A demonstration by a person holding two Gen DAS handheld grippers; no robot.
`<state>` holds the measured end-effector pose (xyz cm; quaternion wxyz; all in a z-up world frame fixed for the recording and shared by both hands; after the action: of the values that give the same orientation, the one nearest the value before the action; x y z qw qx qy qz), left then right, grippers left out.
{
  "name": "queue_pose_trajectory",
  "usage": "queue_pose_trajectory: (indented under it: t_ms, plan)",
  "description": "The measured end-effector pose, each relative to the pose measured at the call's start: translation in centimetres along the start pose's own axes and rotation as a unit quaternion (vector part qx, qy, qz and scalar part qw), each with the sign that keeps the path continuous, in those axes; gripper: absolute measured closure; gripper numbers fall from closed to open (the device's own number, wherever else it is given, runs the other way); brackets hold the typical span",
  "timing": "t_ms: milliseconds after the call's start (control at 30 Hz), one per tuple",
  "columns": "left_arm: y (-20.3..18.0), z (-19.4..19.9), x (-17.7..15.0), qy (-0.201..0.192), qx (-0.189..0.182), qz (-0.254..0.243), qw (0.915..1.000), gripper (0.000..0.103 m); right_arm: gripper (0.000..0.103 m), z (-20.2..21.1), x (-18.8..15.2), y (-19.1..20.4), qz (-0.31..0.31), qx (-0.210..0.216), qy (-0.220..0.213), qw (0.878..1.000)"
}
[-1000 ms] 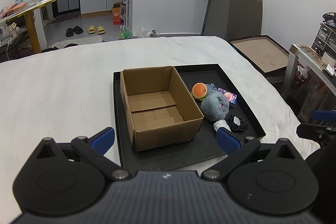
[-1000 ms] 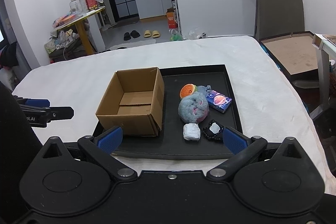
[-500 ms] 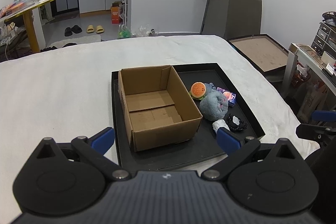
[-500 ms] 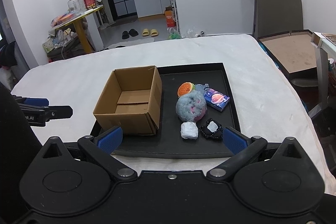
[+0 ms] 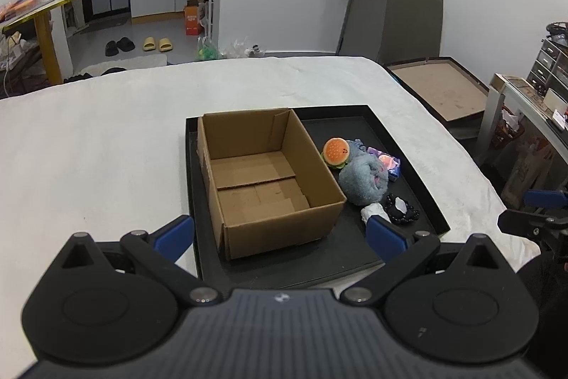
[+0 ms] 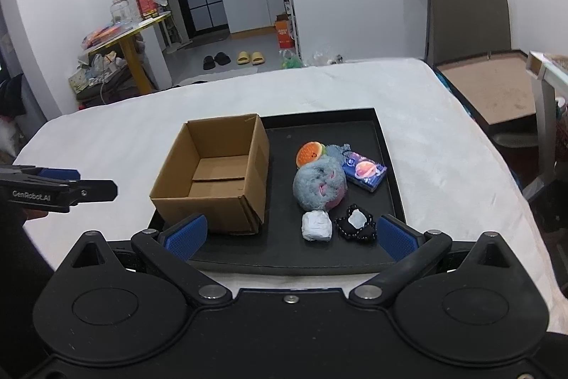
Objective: Organize soft objects
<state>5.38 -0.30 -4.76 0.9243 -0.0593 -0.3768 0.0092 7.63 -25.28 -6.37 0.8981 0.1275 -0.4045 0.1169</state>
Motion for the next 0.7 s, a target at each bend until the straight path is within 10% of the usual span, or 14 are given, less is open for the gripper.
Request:
queue_pose_trajectory:
  t_ms: [700]
  plan:
    - [6.0,-5.5,0.1,0.022,0.047,0.066,0.9965,0.003,0.000,-6.8,-0.5,-2.3,-0.018,-0.024,0.039,0.999]
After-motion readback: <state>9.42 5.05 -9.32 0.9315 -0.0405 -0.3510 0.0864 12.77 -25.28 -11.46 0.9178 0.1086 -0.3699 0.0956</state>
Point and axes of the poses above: each gripper's, at about its wrist camera, not at the fingertips, and z roughly against the way its jaws point, y to its left, x to its top, the point moved 6 cm from there along -z, roughly the way its jaws point
